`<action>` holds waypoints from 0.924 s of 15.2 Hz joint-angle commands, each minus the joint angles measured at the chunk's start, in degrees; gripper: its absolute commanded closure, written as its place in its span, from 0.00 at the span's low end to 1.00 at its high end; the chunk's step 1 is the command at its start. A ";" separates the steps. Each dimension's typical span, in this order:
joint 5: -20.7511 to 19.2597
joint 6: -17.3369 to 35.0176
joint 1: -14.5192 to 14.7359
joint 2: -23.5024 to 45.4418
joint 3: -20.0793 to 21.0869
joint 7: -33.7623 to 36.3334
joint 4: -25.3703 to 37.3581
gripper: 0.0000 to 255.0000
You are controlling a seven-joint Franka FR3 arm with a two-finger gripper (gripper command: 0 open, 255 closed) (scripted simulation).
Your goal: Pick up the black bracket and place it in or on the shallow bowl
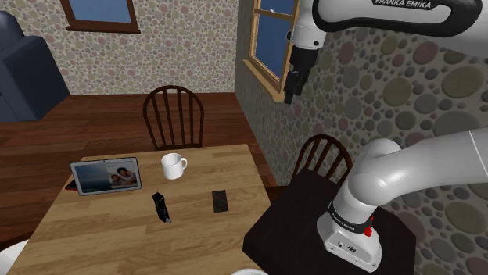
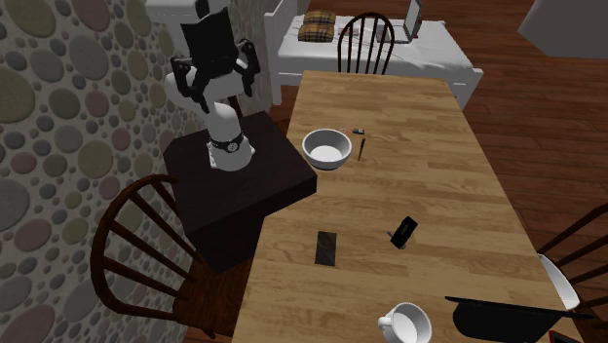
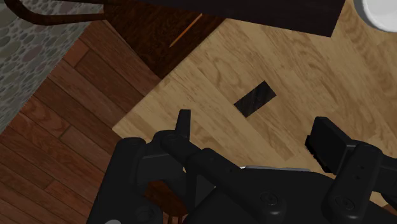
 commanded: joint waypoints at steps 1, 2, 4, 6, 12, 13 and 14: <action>0.00 0.00 0.00 0.00 0.00 0.00 0.00 0.00; 0.50 1.52 0.38 1.09 0.69 0.59 -0.52 0.00; 1.46 4.57 1.14 3.46 2.06 1.75 -1.34 0.00; 2.34 7.61 1.88 6.10 3.43 2.87 -1.89 0.00; 4.35 16.47 3.96 15.38 7.46 6.15 -1.81 0.00; 4.57 17.88 4.26 17.11 8.12 6.70 -1.55 0.00; 4.74 19.26 4.57 18.87 8.76 7.25 -1.21 0.00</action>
